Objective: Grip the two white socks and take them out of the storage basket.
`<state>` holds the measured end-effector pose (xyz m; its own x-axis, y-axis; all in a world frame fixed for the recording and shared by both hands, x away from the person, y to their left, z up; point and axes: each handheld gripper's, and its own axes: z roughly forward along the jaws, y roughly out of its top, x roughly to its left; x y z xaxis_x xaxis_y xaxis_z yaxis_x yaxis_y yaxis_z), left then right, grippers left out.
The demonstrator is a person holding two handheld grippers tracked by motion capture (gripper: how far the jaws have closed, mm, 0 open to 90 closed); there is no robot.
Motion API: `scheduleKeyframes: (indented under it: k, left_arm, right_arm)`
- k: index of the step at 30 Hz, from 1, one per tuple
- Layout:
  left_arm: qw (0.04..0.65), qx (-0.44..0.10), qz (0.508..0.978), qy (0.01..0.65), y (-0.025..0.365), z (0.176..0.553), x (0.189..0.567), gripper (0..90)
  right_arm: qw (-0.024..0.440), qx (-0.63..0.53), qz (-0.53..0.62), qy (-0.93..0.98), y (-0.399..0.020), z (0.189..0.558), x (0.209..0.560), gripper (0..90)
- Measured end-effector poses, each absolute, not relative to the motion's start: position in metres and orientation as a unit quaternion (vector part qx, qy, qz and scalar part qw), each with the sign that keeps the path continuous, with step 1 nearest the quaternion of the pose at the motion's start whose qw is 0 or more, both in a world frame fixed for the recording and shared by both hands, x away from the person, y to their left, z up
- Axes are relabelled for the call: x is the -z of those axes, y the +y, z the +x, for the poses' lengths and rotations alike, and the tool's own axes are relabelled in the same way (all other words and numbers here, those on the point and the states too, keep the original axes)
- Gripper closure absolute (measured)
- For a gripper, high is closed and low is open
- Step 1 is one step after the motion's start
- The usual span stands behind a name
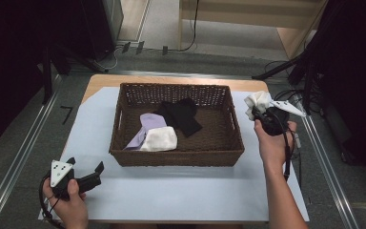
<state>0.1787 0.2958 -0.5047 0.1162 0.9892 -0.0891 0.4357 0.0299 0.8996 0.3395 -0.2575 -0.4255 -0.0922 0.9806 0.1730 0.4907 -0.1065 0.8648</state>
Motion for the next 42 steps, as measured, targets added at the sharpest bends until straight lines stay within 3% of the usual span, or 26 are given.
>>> scheduleKeyframes:
  k: [8, 15, 42]
  left_arm:
    - [0.424, -0.327, 0.615, 0.579, 0.296, 0.179, 0.505, 0.0]
    - [0.424, -0.326, 0.616, 0.579, 0.296, 0.179, 0.505, 0.0]
    - [0.424, -0.325, 0.616, 0.579, 0.296, 0.179, 0.505, 0.0]
  right_arm:
    - [0.278, -0.388, 0.638, 0.604, -0.276, 0.339, 0.458, 75.7]
    - [0.272, -0.386, 0.649, 0.597, -0.282, 0.338, 0.471, 43.9]
    - [0.306, -0.442, 0.569, 0.622, -0.202, 0.344, 0.390, 43.2]
